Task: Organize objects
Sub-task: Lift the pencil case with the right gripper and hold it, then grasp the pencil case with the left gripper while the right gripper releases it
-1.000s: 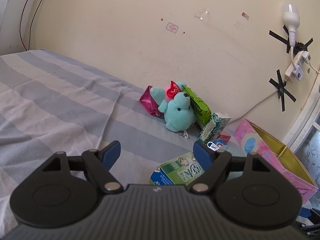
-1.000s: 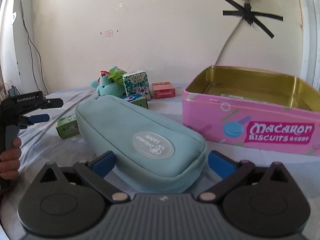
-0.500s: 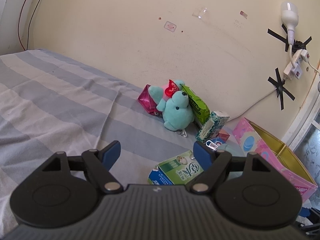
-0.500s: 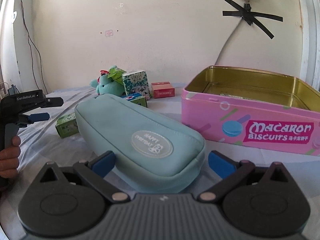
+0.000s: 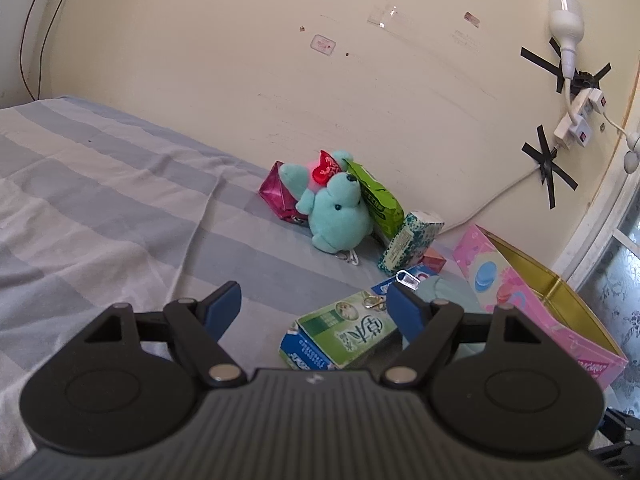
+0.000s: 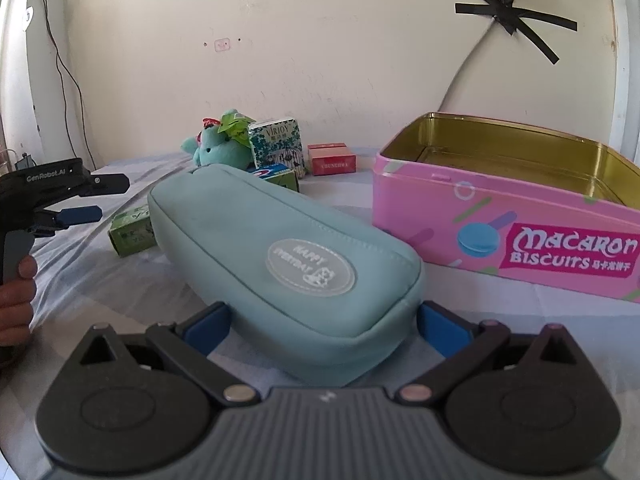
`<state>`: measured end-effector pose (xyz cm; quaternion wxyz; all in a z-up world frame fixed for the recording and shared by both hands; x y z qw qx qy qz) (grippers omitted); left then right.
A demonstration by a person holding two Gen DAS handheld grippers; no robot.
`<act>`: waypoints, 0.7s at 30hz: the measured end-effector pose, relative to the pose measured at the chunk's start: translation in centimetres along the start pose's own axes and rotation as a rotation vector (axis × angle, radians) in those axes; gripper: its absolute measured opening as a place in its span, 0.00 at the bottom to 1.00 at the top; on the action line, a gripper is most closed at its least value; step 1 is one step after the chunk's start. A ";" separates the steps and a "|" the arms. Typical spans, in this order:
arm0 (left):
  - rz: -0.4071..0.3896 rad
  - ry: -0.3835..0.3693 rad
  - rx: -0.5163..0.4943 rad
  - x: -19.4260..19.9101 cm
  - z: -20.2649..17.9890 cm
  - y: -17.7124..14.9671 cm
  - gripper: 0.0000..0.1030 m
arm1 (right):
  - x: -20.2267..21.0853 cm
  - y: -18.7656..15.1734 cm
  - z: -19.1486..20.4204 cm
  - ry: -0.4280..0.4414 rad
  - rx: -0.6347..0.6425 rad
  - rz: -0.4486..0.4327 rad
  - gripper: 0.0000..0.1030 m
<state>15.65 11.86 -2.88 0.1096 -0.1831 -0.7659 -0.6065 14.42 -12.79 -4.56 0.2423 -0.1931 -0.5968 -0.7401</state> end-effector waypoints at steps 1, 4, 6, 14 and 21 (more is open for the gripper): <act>0.002 0.000 0.001 0.0 0.0 0.0 0.79 | 0.1 0.0 0.1 -0.004 0.006 -0.006 0.95; 0.004 0.001 0.004 0.0 0.1 0.0 0.79 | 0.3 0.1 0.3 -0.016 0.028 -0.021 0.87; 0.007 0.002 0.005 -0.1 0.1 0.0 0.79 | 0.6 0.1 0.5 -0.019 0.041 -0.034 0.81; 0.011 0.016 0.018 -0.1 0.3 -0.1 0.79 | 3.3 1.1 1.8 -0.020 0.127 -0.174 0.73; 0.021 0.016 0.031 -0.2 0.4 -0.2 0.79 | 4.0 0.9 -0.9 0.013 0.006 -0.086 0.69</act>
Point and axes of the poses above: each gripper's, at about its wrist camera, not at the fingertips, and x roughly against the way its jaws point, z to its left, y to its top, the point moved 8 cm from there along -x, roughly the way its jaws point, and after that the axes turned 10 degrees about -x, right-handed, at the moved point
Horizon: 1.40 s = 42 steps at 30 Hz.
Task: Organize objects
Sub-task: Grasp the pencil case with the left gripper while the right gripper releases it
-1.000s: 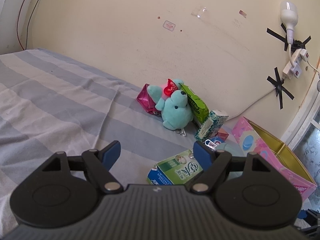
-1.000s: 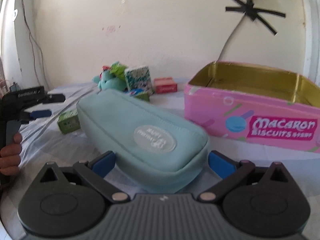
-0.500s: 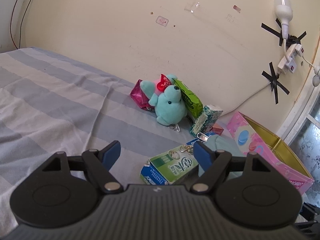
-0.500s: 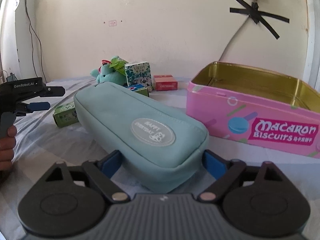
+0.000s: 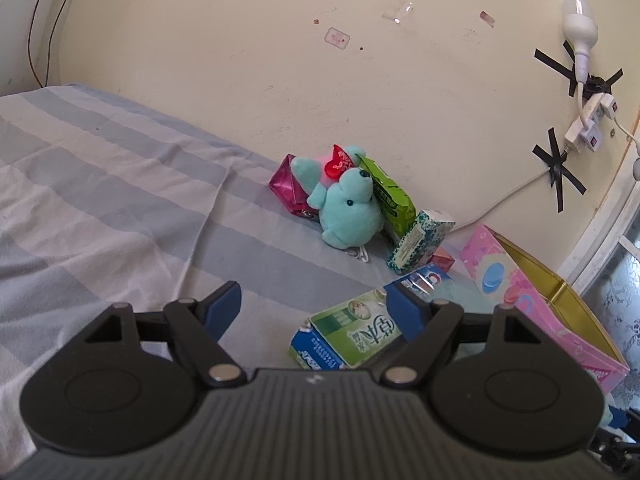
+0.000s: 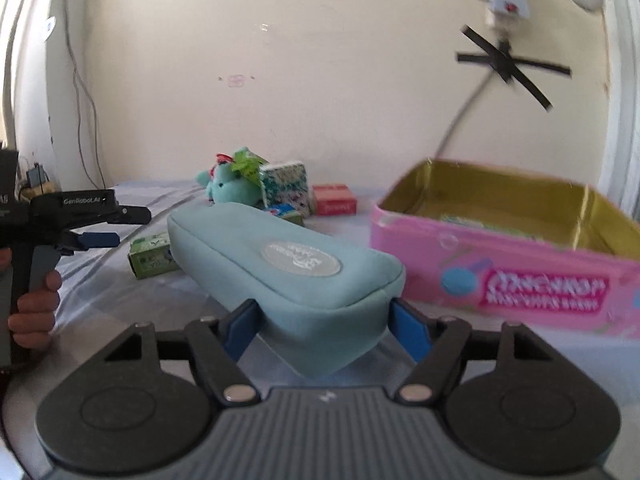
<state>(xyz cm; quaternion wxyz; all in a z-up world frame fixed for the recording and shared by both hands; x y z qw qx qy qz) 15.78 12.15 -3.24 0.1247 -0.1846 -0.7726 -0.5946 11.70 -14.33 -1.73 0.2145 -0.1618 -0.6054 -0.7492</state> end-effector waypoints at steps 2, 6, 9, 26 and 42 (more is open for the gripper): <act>0.001 -0.010 -0.008 0.0 -0.3 0.0 0.79 | 0.9 -0.3 -1.9 -0.024 -0.035 0.018 0.69; 0.037 -0.088 -0.035 -0.5 -1.6 -0.5 0.79 | 2.9 -1.2 -6.0 -0.061 -0.116 0.062 0.70; 0.058 -0.124 -0.085 -0.7 -3.0 -0.8 0.79 | 4.1 -1.7 -8.6 -0.110 -0.147 0.067 0.71; 0.110 -0.208 -0.082 0.9 -7.4 -0.2 0.79 | 4.6 -1.5 -11.7 0.031 -0.330 0.004 0.87; 0.337 -0.407 -0.228 -4.3 -18.8 -4.8 0.83 | 3.1 -1.5 -12.1 0.080 -0.276 0.052 0.99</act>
Point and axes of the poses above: each gripper's, at about its wrist camera, not at the fingertips, and x roughly against the way its jaws point, z to its left, y to its top, the point moved 8 cm from there along -x, roughly the way its jaws point, and after that the axes turned 10 degrees about -x, right-handed, at the moved point
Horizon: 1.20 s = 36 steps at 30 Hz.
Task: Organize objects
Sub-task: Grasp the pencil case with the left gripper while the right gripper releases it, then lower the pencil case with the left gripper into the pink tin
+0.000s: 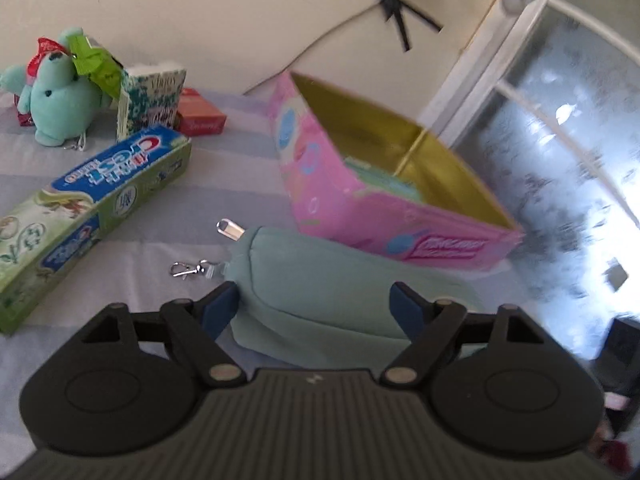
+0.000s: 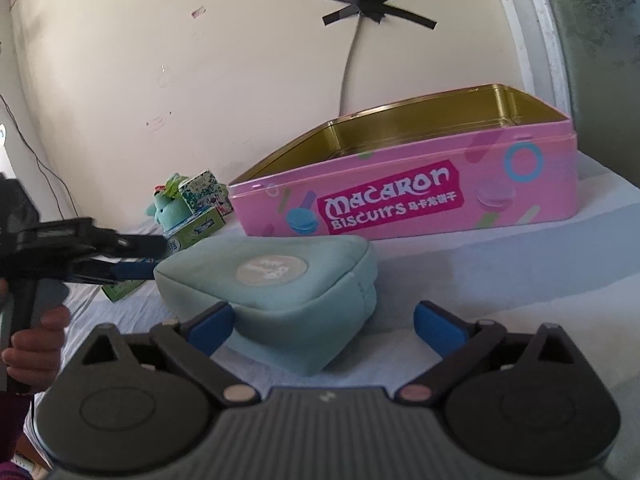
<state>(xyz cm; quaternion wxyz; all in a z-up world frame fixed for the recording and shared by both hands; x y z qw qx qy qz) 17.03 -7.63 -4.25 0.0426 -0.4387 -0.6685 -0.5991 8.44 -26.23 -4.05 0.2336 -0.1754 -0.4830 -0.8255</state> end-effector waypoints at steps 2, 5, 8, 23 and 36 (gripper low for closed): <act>-0.004 0.037 0.005 -0.8 0.2 -0.1 0.84 | -0.5 0.0 0.4 0.017 0.014 0.016 0.99; -0.018 0.081 -0.026 -0.9 -0.2 -0.2 0.69 | -1.2 -0.2 1.5 0.027 0.050 0.041 0.93; -0.027 0.110 -0.057 -0.3 -0.2 -0.5 0.56 | -1.3 -0.3 1.9 0.005 0.079 0.034 0.90; -0.229 0.107 -0.099 5.4 -3.4 6.0 0.51 | 4.5 5.6 3.9 0.129 0.071 -0.224 0.89; -0.166 0.101 -0.174 -4.5 -7.0 12.4 0.51 | 1.0 13.3 -3.1 -0.043 0.029 -0.316 0.88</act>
Point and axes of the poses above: each gripper's, at about its wrist camera, not at the fingertips, and x roughly against the way its jaws point, z to its left, y to its top, the point moved 8 cm from there along -x, roughly the way its jaws point, and after that the axes turned 10 degrees about -x, right-handed, at the moved point
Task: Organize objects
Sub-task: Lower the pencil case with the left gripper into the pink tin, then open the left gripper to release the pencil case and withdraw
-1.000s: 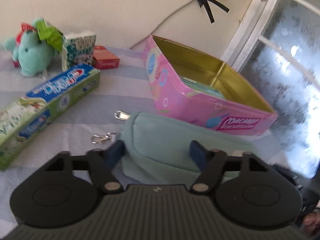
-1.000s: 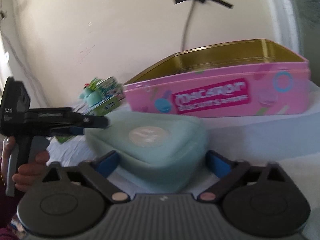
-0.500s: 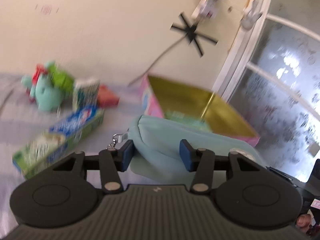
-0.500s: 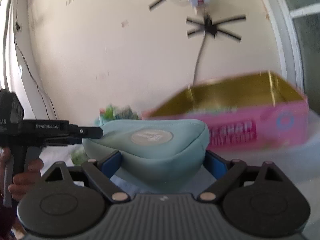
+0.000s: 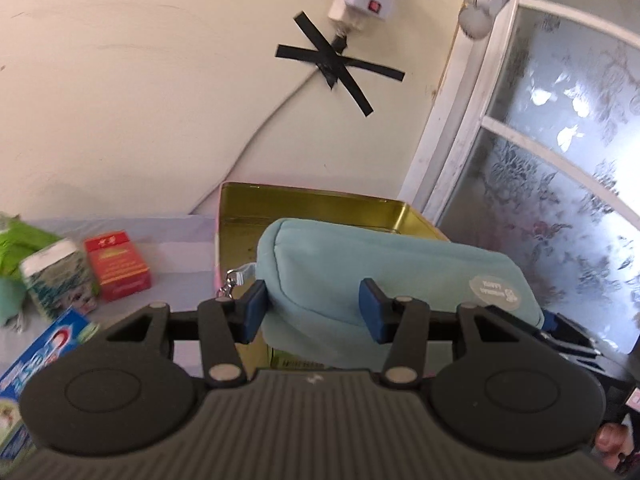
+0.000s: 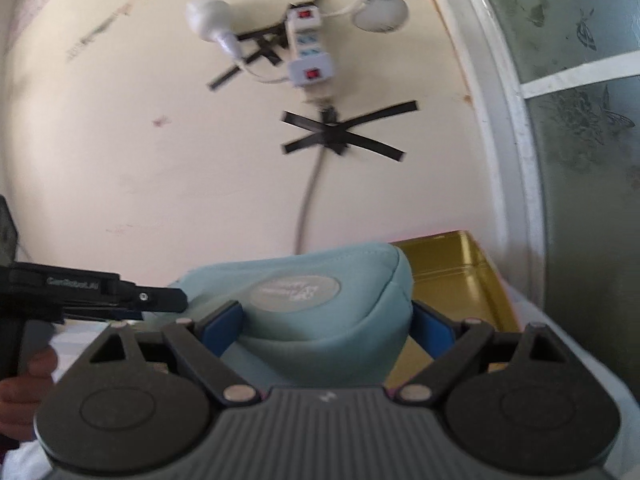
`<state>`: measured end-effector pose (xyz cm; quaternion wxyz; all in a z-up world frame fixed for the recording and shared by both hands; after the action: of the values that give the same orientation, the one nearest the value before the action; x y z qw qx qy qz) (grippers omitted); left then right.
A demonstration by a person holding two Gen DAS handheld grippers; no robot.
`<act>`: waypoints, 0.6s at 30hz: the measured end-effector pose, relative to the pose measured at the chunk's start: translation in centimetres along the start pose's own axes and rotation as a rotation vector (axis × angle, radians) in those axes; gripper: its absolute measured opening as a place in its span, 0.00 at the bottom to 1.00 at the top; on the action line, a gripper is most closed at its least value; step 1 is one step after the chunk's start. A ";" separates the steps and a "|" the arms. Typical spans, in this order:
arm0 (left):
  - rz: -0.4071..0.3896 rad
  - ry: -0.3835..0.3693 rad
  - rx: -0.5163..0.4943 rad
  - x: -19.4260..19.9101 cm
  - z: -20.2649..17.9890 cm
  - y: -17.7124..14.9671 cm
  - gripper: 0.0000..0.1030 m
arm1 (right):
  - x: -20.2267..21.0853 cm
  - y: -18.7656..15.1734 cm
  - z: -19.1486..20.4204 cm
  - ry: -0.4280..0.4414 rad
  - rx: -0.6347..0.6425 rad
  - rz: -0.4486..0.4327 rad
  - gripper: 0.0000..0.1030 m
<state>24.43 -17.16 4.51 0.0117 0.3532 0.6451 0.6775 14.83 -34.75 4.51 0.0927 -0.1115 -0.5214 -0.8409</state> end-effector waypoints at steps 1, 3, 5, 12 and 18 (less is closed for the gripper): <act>0.003 0.004 -0.003 -0.6 0.1 0.2 0.51 | -0.6 0.1 -0.5 -0.011 -0.005 0.006 0.89; 0.018 0.007 -0.001 -2.1 0.4 0.3 0.52 | -2.0 0.4 -1.4 -0.032 -0.013 0.009 0.94; 0.029 0.040 -0.011 -3.5 0.8 0.4 0.52 | -3.1 0.9 -2.3 -0.093 -0.001 -0.030 0.99; -0.029 0.172 -0.105 -1.8 1.6 0.9 0.60 | -2.5 1.6 -3.6 -0.130 -0.082 -0.112 0.99; -0.024 0.199 -0.210 1.7 0.2 -1.1 0.60 | 0.9 -0.2 -2.9 -0.100 -0.128 -0.123 0.99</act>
<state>22.84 -16.02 4.33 -0.0072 0.2734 0.5726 0.7728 13.68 -37.33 3.35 0.0074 -0.1269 -0.4766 -0.8699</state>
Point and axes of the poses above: each gripper's, at about its wrist camera, not at the fingertips, and x roughly against the way its jaws point, z to its left, y to its top, the point moved 8 cm from there along -x, roughly the way its jaws point, and after that the axes turned 10 degrees about -x, right-handed, at the moved point
